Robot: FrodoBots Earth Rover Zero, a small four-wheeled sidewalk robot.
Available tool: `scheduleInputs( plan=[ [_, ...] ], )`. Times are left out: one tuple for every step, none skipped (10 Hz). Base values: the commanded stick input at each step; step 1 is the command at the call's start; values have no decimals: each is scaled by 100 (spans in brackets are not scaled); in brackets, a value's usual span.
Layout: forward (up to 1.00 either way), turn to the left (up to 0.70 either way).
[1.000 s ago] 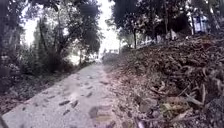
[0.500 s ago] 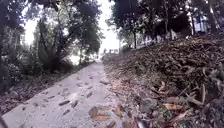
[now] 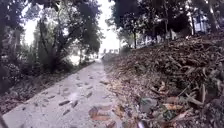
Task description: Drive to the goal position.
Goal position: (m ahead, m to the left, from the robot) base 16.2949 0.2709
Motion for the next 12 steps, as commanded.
scheduleInputs(
  plan=[
    [50,0],
    [50,0],
    [50,0],
    [50,0],
    [50,0],
    [50,0],
    [50,0],
    [50,0],
    [50,0],
    [50,0],
    [50,0],
    [50,0]
  ],
)
